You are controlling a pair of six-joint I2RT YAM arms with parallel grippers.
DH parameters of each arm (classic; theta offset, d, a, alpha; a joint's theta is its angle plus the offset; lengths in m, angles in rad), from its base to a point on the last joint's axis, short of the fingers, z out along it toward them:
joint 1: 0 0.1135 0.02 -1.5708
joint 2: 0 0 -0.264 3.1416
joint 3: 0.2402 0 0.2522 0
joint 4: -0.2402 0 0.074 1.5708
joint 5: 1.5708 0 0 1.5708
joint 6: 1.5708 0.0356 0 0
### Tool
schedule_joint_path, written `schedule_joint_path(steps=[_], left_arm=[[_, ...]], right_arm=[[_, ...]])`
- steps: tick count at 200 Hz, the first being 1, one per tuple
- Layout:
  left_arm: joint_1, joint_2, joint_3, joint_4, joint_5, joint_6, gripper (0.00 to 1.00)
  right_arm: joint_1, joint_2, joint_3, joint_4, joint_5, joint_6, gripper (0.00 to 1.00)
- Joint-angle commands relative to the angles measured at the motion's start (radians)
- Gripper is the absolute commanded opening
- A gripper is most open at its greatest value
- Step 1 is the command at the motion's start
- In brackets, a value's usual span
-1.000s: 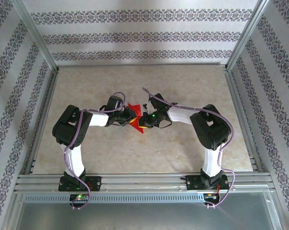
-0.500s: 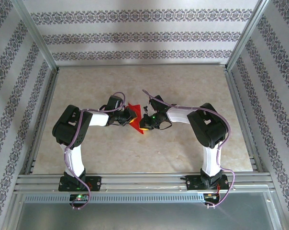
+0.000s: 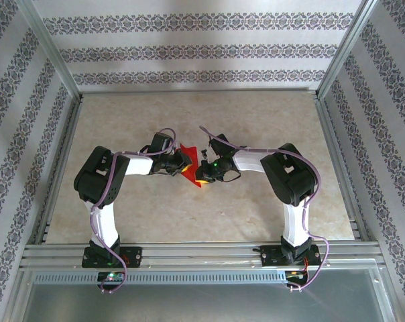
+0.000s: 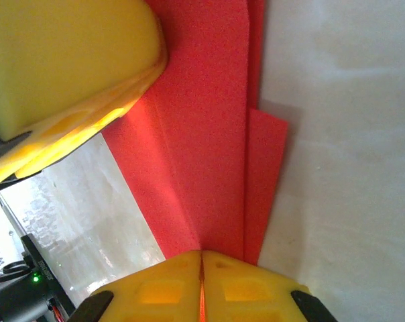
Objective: Fold a paper plane with a square sheet of paper (pick it up from the middle)
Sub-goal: Fourth fold the wing at the center of the table.
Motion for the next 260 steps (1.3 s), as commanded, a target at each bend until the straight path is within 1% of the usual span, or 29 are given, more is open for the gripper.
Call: schedule_joint_path(steps=[1,31,127,190,247,260], left_arm=[[-0.008,0.051,-0.001,-0.118,-0.054,0.022,0.14],[-0.008,0.050,0.000,-0.134,-0.065,0.026,0.14],[-0.009,0.061,0.006,-0.145,-0.069,0.022,0.13],[-0.009,0.059,0.009,-0.159,-0.071,0.025,0.13],[-0.008,0.064,0.008,-0.160,-0.071,0.026,0.13],[-0.009,0.065,0.008,-0.158,-0.070,0.026,0.13]], right_arm=[[0.006,-0.039,-0.010,-0.054,-0.018,0.002,0.10],[0.015,-0.076,-0.027,-0.067,-0.023,0.003,0.10],[0.031,0.002,-0.044,-0.064,-0.007,0.010,0.10],[0.031,-0.094,-0.066,-0.071,-0.009,0.018,0.10],[0.039,-0.026,-0.085,-0.072,0.008,0.021,0.10],[0.034,-0.037,-0.080,-0.069,0.000,0.022,0.09]])
